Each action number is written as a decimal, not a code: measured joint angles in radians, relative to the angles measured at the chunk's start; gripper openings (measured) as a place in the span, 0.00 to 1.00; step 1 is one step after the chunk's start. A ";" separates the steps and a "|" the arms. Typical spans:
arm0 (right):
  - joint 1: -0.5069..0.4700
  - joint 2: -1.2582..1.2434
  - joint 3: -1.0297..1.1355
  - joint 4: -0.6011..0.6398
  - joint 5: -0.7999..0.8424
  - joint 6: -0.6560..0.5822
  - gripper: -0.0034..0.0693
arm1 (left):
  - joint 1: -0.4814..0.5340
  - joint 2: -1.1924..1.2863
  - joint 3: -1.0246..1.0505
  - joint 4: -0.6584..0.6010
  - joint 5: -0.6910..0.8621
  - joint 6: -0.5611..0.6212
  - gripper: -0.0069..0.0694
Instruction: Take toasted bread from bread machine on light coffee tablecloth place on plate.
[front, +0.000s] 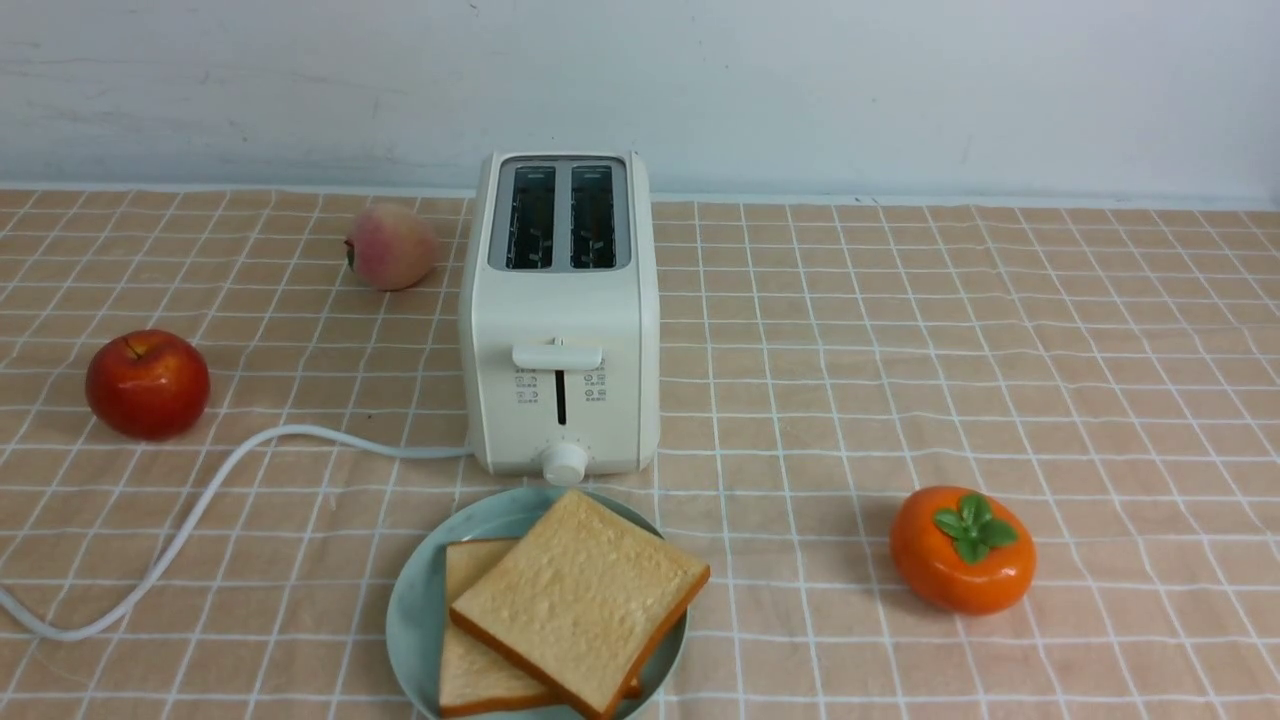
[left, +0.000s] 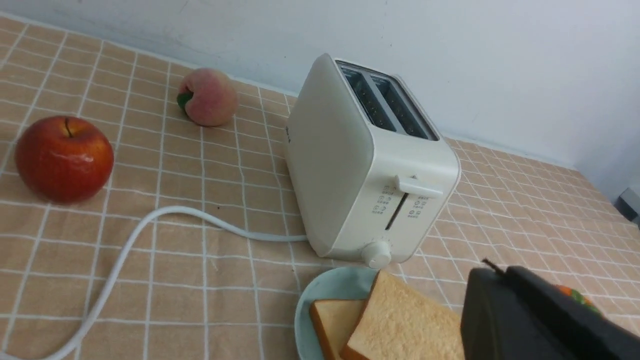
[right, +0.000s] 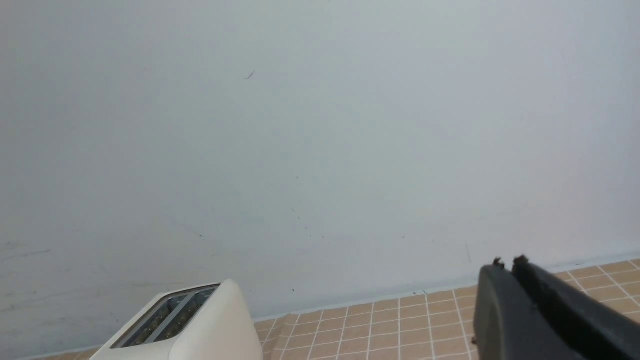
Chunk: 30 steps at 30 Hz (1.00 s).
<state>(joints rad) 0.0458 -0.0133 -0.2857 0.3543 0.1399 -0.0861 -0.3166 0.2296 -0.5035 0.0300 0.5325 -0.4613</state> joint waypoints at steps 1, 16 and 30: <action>0.000 0.000 0.000 0.000 0.000 0.000 0.09 | 0.004 -0.002 0.013 0.012 -0.012 0.006 0.08; 0.000 0.000 0.000 0.000 0.001 0.002 0.11 | 0.236 -0.240 0.527 0.024 -0.196 0.081 0.09; 0.000 0.000 0.000 0.000 0.003 0.003 0.12 | 0.236 -0.240 0.534 0.027 -0.149 0.082 0.10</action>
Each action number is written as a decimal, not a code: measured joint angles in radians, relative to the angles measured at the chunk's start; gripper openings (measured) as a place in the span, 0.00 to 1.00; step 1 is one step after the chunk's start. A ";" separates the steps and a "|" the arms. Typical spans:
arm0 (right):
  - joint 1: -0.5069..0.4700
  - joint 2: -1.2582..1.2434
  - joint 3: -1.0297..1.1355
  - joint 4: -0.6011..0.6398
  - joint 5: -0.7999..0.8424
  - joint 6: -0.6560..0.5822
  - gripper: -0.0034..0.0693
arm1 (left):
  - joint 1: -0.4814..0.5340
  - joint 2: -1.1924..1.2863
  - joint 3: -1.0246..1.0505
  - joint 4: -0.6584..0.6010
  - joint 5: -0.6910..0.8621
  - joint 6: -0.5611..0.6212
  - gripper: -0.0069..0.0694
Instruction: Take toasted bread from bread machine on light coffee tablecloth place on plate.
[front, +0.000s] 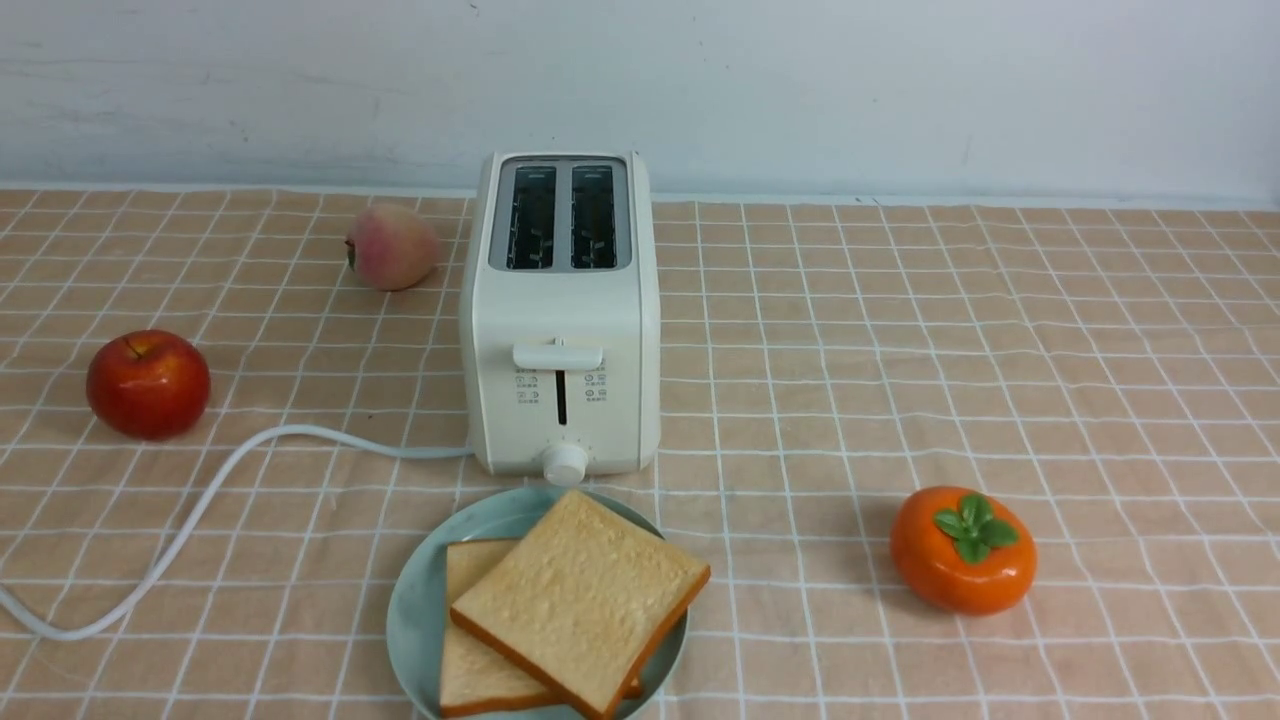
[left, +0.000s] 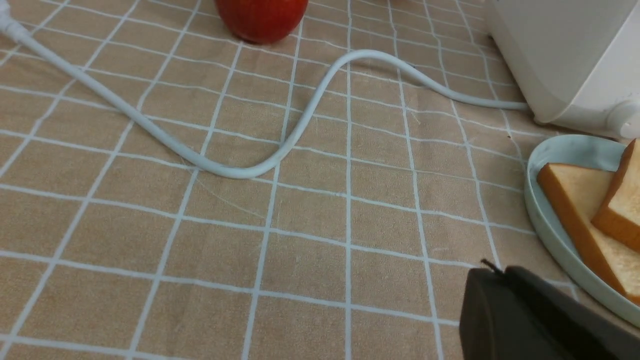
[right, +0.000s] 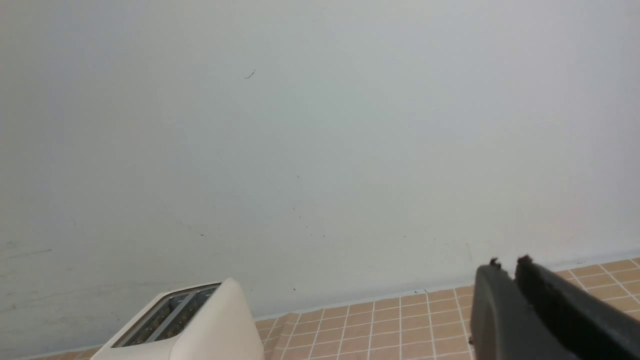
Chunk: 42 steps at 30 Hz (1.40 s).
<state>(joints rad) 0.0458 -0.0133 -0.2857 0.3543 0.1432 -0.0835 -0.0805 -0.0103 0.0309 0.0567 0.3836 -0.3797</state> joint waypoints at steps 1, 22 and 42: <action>0.000 0.000 0.000 0.000 0.000 0.000 0.12 | 0.000 0.000 0.000 0.000 0.000 0.000 0.10; 0.000 0.000 0.000 -0.179 0.130 -0.030 0.15 | 0.000 0.000 0.000 0.001 0.002 0.000 0.13; 0.000 0.000 0.301 -0.340 0.237 0.083 0.17 | 0.000 0.000 0.000 0.002 0.003 0.000 0.16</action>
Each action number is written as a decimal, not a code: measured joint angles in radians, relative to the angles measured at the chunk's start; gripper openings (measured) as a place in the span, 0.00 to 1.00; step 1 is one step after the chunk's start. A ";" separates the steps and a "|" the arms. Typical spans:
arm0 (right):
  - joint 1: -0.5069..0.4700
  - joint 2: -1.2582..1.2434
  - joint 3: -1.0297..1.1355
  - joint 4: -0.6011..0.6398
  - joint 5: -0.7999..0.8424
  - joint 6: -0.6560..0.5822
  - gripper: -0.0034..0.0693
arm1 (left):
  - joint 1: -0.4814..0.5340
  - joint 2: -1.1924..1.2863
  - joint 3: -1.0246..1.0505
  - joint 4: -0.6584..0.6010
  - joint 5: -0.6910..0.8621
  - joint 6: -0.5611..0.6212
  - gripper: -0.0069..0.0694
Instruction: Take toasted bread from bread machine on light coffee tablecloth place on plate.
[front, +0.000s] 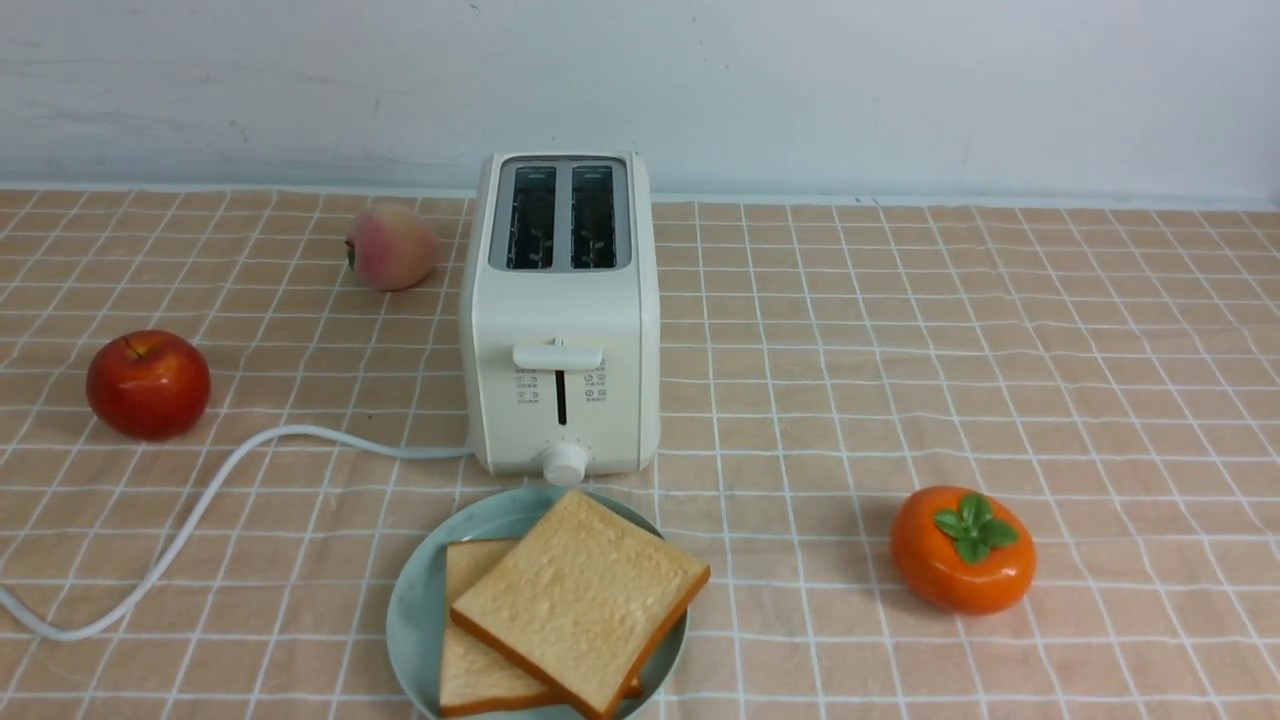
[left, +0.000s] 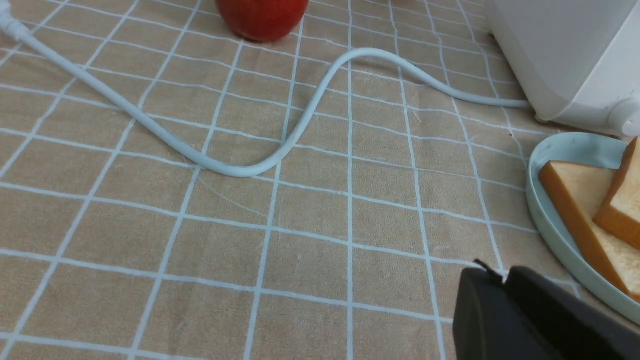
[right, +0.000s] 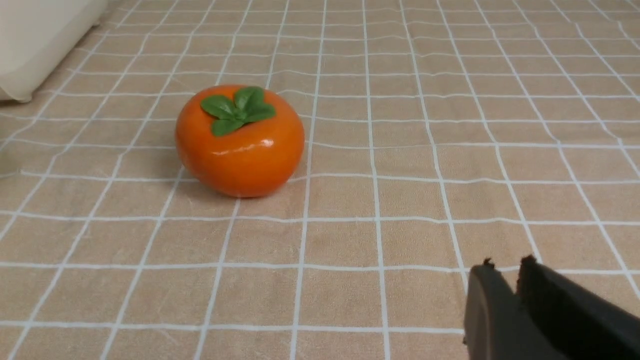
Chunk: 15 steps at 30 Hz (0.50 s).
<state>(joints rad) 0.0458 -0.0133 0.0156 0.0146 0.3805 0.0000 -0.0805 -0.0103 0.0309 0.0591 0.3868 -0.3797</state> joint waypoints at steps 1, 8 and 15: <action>0.000 0.000 0.000 0.000 0.000 0.000 0.18 | 0.000 0.000 0.000 0.000 0.000 0.000 0.16; 0.000 0.000 0.000 0.000 0.000 0.000 0.18 | 0.000 0.000 0.000 0.000 0.000 0.000 0.16; 0.000 0.000 0.000 0.000 0.000 0.000 0.20 | 0.000 0.000 0.000 0.000 0.000 0.000 0.16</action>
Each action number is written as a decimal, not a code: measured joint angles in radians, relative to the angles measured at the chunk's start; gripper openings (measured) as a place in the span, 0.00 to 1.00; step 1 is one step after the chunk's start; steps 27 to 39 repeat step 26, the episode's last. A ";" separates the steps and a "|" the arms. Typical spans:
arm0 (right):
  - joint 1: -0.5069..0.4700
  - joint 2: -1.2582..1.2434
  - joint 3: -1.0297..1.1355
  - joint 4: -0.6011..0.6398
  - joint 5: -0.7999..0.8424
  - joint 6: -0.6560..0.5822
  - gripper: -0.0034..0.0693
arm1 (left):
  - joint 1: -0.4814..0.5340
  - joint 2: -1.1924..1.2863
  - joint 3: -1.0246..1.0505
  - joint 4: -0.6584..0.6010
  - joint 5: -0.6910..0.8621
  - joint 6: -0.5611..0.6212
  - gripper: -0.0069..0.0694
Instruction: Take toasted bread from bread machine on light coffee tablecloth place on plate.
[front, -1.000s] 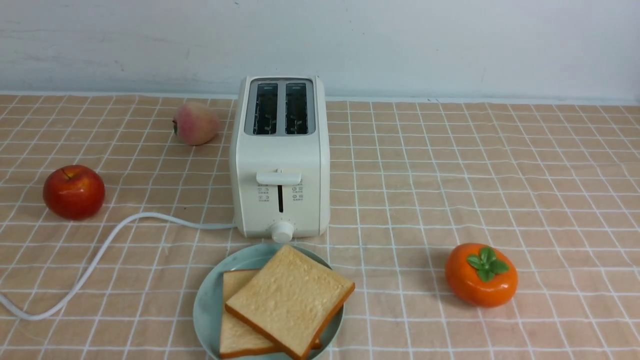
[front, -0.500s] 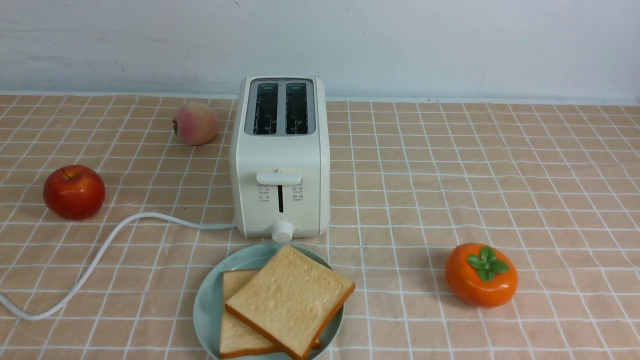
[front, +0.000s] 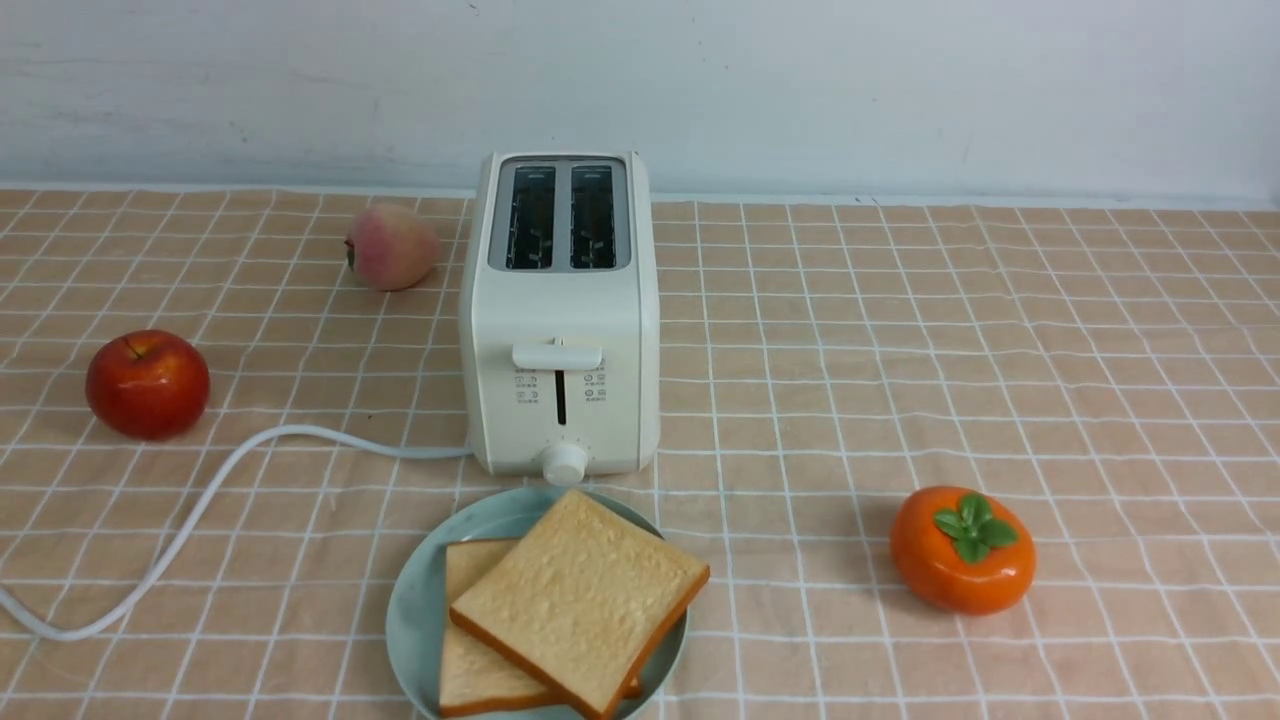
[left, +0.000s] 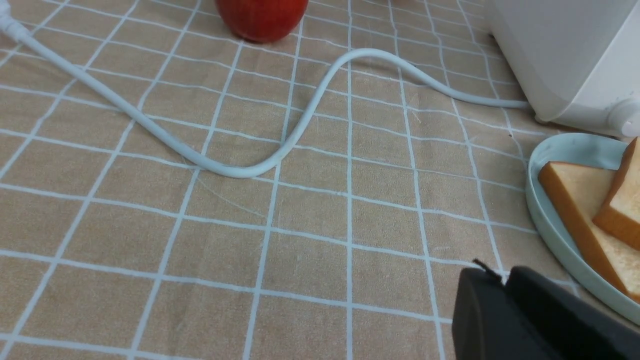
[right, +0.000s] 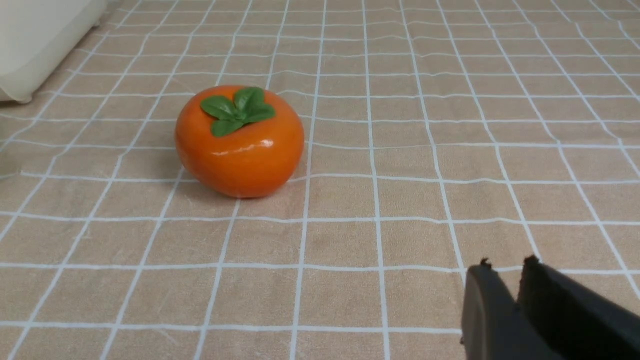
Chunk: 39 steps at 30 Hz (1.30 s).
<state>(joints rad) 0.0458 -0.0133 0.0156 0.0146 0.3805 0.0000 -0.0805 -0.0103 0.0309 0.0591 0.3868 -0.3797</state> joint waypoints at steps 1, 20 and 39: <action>0.000 0.000 0.000 0.000 0.000 0.000 0.20 | 0.000 0.000 0.000 0.000 0.000 0.000 0.16; 0.000 0.000 0.000 0.000 0.001 0.000 0.20 | 0.000 0.000 0.000 0.000 0.000 0.000 0.19; 0.000 0.000 0.000 0.000 0.001 0.000 0.20 | 0.000 0.000 0.000 0.000 0.000 0.000 0.19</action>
